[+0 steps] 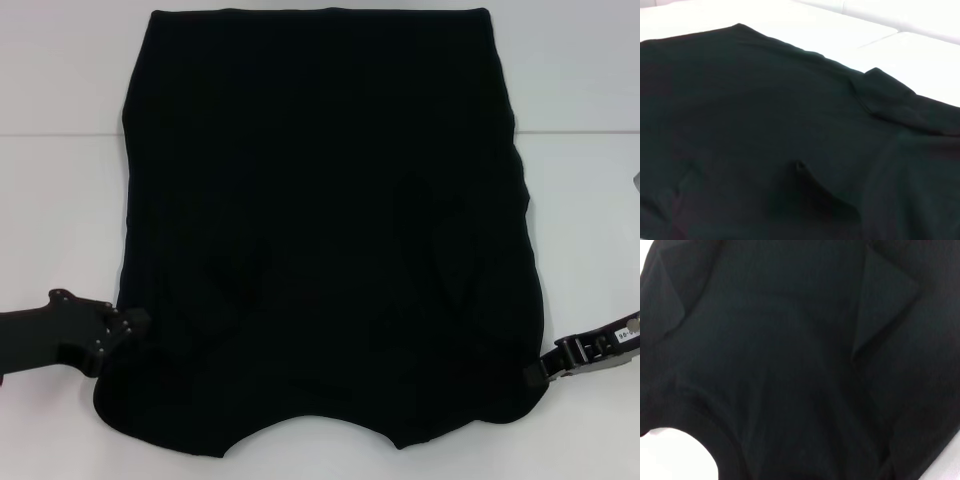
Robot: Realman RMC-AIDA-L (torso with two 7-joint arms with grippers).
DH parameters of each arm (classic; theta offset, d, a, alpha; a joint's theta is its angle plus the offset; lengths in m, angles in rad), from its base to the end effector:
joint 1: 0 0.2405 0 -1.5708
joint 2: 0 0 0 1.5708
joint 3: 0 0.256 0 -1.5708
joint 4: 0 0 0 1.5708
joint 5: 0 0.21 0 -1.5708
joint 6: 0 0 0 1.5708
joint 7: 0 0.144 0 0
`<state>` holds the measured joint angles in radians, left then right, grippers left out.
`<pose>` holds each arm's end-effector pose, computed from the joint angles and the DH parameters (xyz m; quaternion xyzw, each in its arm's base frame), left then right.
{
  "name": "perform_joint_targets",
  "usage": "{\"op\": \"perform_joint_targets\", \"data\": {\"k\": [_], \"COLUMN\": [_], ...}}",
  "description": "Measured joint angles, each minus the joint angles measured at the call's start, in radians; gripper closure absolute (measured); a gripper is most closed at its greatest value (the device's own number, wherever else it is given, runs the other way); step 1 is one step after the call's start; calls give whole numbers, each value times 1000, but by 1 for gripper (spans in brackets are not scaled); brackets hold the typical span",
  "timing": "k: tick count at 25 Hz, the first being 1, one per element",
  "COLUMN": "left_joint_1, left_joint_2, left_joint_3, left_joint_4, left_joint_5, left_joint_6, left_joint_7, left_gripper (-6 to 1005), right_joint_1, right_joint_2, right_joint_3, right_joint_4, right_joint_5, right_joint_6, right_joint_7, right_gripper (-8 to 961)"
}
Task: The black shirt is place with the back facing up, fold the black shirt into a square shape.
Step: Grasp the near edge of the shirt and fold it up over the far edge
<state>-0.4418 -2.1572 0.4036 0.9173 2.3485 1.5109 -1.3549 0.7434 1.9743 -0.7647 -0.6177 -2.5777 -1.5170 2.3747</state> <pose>-0.3255 0.3069 0.0335 -0.9278 -0.2536 -0.1132 0.2491 0.2812 0.3593 0.0117 -0.8170 0.5701 -0.0514 0.0702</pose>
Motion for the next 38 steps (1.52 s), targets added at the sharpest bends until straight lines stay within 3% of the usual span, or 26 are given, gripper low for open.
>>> {"op": "perform_joint_targets", "data": {"k": [11,16,21,24,38], "left_joint_1": [23,19,20,21,11], "left_joint_2": [-2,-3,-4,-5,-9], "left_joint_3": [-2,4,32,41,79], "left_joint_4": [66,73,82,88,81], "left_joint_5": [2,3,34,68,111], "left_joint_6": [47,77,79,76,3], "left_joint_7": [-74,-78,-80,-80,-81], "left_gripper": [968,921,718,479,182], "right_joint_1": [-6,-5,-4,-3,2], "right_joint_2": [4,5,6,6,6], "right_joint_3": [26,27,27,28,28], "right_joint_4": [-3,-2,-2,-2,-3], "right_joint_5": [3,10,13,13,13], "right_joint_6": [21,21,21,24,26], "right_joint_7": [-28,-29,-29,-29,-25], "right_gripper": [899,899,899,899,898]}}
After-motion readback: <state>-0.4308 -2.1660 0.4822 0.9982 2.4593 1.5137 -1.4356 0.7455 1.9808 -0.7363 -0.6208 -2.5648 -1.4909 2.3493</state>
